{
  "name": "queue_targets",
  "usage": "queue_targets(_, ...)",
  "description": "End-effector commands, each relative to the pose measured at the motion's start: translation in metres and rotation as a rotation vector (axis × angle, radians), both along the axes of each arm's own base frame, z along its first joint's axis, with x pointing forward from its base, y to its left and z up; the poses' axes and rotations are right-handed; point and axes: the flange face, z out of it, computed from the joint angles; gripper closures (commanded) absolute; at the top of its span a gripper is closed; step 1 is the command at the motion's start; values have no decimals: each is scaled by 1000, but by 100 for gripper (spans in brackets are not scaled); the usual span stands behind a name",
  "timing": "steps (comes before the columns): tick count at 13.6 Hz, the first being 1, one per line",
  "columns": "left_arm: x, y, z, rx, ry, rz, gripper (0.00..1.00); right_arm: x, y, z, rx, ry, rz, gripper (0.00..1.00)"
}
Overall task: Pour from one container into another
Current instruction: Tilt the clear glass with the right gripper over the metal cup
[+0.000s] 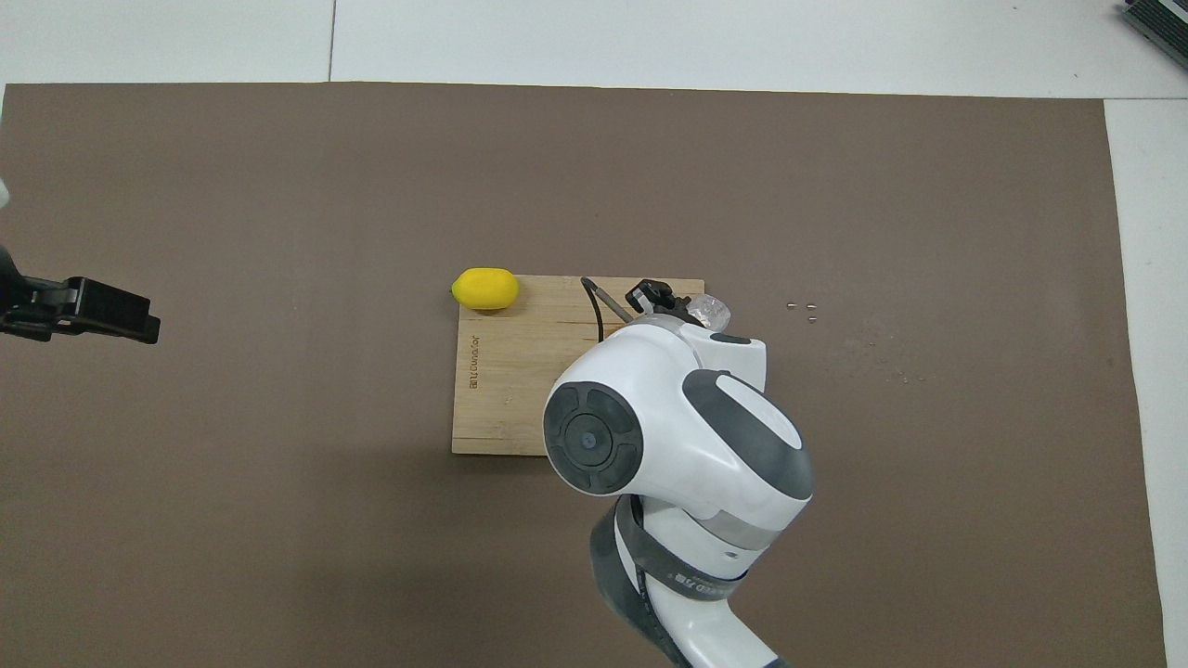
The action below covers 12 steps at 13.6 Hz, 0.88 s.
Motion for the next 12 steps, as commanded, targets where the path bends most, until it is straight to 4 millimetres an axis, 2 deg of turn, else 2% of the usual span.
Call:
queue_targets(1, -2, 2, 4, 33, 10, -9, 0, -6, -3, 5, -14, -43, 4, 100)
queue_targets(6, -6, 10, 0, 35, 12, 8, 0, 0, 3, 9, -9, -94, 54, 100)
queue_targets(12, -6, 8, 0, 35, 15, 11, 0, 0, 3, 9, -10, -103, 65, 100)
